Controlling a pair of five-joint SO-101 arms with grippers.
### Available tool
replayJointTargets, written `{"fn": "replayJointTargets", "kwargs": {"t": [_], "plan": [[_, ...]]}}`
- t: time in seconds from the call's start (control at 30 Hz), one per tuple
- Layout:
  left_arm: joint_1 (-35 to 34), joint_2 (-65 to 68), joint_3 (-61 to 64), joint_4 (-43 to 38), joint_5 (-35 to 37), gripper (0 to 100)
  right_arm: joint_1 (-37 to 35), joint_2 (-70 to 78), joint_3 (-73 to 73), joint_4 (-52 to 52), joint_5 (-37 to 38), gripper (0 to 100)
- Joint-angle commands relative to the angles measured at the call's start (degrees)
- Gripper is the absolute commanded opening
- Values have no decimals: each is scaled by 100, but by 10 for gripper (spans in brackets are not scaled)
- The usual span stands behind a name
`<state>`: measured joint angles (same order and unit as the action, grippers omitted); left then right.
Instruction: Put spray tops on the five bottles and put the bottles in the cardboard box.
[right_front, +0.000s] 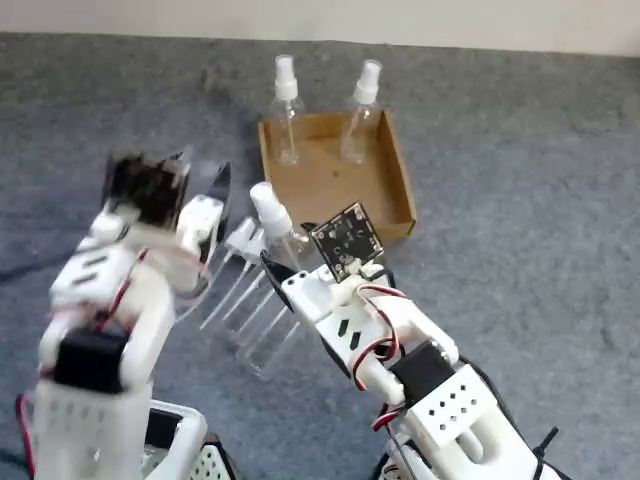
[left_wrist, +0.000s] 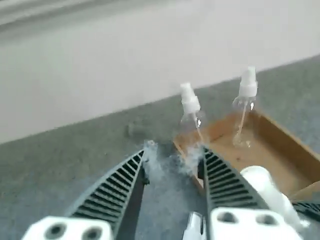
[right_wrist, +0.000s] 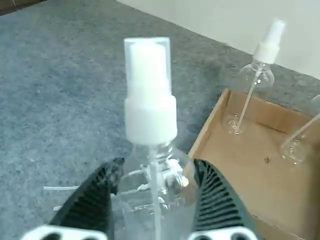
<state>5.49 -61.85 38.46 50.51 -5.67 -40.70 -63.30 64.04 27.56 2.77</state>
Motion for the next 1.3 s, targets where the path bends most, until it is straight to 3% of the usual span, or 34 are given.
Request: {"fn": "replayJointTargets", "kwargs": {"t": [0.0, 0.17, 0.43, 0.67, 0.97, 1.13, 1.27], "plan": [[198, 646, -251, -413, 193, 120, 57, -145, -92, -145, 0, 3], [611, 690, -189, -396, 193, 120, 57, -145, -92, -145, 0, 3], [593, 673, 409, -413, 176, 120, 84, -180, -92, -119, 18, 3], [-171, -66, 673, -114, 202, 123, 620, -110, -171, -277, 0, 3], [-180, -1956, 2651, 176, 185, 128, 848, 2000, -2202, -620, -62, 3], [171, -2185, 2958, 167, 185, 264, 690, 3319, -3811, 136, -668, 3], [242, -1956, 2967, -193, 193, 284, 330, 3732, -4716, 760, -791, 3]]}}
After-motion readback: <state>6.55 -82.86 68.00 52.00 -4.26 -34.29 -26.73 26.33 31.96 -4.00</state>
